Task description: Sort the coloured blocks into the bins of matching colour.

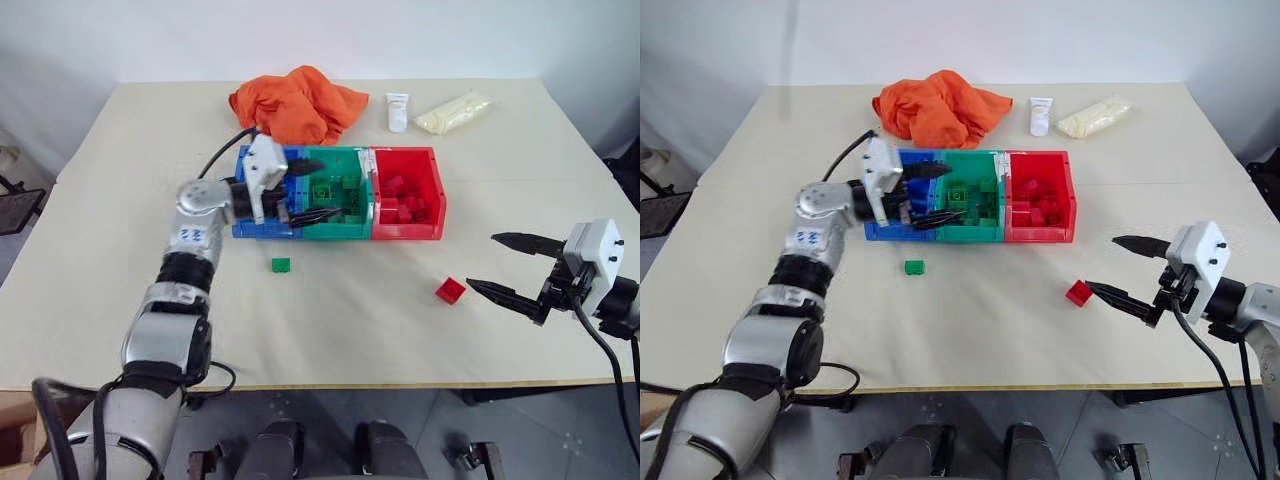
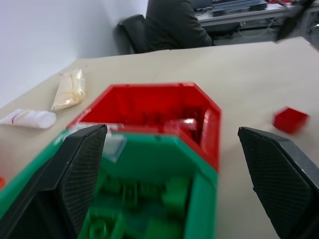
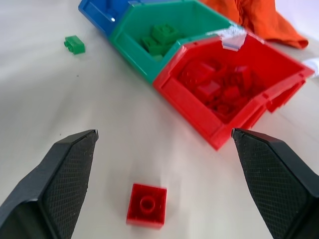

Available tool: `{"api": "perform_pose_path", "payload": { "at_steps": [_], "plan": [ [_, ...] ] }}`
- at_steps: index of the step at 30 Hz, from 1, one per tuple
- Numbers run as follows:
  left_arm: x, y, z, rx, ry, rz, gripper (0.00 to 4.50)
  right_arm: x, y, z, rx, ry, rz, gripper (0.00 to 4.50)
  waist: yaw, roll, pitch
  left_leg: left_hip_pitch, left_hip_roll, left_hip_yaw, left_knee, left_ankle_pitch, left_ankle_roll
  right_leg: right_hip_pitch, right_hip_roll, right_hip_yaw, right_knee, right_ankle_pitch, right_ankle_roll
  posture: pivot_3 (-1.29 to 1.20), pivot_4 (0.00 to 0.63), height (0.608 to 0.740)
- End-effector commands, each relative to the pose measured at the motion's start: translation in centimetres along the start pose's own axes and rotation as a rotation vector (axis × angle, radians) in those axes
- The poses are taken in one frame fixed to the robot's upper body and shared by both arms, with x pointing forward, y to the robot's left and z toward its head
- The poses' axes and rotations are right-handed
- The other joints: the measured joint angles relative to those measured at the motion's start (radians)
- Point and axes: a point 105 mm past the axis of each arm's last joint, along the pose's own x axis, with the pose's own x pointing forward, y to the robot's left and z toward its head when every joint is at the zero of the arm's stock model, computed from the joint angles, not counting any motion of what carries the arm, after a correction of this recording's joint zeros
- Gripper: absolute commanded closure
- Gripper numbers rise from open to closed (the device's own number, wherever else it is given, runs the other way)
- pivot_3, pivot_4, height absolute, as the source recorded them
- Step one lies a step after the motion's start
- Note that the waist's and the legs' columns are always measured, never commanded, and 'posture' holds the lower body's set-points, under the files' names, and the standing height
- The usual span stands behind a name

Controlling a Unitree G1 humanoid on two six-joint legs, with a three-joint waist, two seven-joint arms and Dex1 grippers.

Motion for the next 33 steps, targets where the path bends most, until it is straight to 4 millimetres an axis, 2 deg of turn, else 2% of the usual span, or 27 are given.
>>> {"api": "perform_pose_path", "payload": {
  "at_steps": [1, 6, 11, 14, 20, 24, 33],
  "plan": [
    [-2.3, -0.8, 1.8, 0.05, -0.071, -0.034, 0.02, -0.7, -0.4, 0.3, 0.0, 0.034, 0.0, 0.0, 0.0, 0.0, 0.0, 0.0, 0.0, 0.0, 0.0, 0.0, 0.0, 0.0, -0.001, 0.0, 0.0, 0.0, 0.0, 0.0, 0.15, 0.74],
    [-6.7, -3.9, 0.4, 0.005, -0.047, -0.09, 0.02, -1.4, -0.5, 0.1, -0.002, 0.068, -0.007, 0.0, 0.001, 0.0, 0.0, 0.0, 0.0, -0.001, 0.0, 0.0, 0.0, 0.0, -0.004, 0.002, -0.001, 0.0, 0.0, 0.0, 0.15, 0.74],
    [-9.6, -6.0, -1.1, -0.059, -0.01, -0.088, 0.02, -3.2, -0.3, -0.8, 0.019, 0.138, -0.003, 0.0, 0.005, 0.001, -0.001, 0.0, 0.0, -0.004, 0.001, 0.0, 0.0, 0.003, -0.006, 0.005, -0.002, 0.0, 0.0, 0.0, 0.15, 0.74],
    [-10.9, -7.2, -2.2, -0.112, 0.04, -0.101, 0.02, -4.7, -0.4, -1.4, 0.037, 0.182, -0.015, 0.0, 0.002, 0.001, -0.001, 0.0, -0.001, -0.004, 0.0, 0.0, 0.0, 0.003, -0.006, 0.005, -0.003, 0.0, 0.0, 0.0, 0.15, 0.74],
    [-12.1, -8.3, -3.2, -0.134, 0.07, -0.101, 0.02, -6.7, 0.2, -2.5, 0.07, 0.255, -0.018, 0.0, 0.002, 0.001, -0.001, 0.001, 0.0, -0.004, 0.0, 0.0, 0.0, 0.004, -0.006, 0.005, -0.003, 0.0, 0.0, 0.0, 0.15, 0.74],
    [-12.0, -8.3, -3.0, -0.129, 0.055, -0.094, 0.02, -6.0, 0.3, -2.5, 0.076, 0.243, -0.013, 0.0, 0.0, 0.001, -0.001, 0.001, 0.0, -0.004, 0.0, 0.0, 0.0, 0.004, -0.006, 0.006, -0.003, 0.0, 0.0, 0.0, 0.15, 0.74],
    [-10.8, -8.2, -2.3, -0.1, 0.01, -0.07, 0.02, -1.5, 0.2, -3.3, 0.094, 0.185, 0.046, 0.0, -0.007, 0.001, -0.001, 0.001, 0.0, -0.003, 0.0, 0.0, 0.0, 0.003, -0.006, 0.006, -0.003, 0.0, 0.0, 0.0, 0.15, 0.74]
  ]
}}
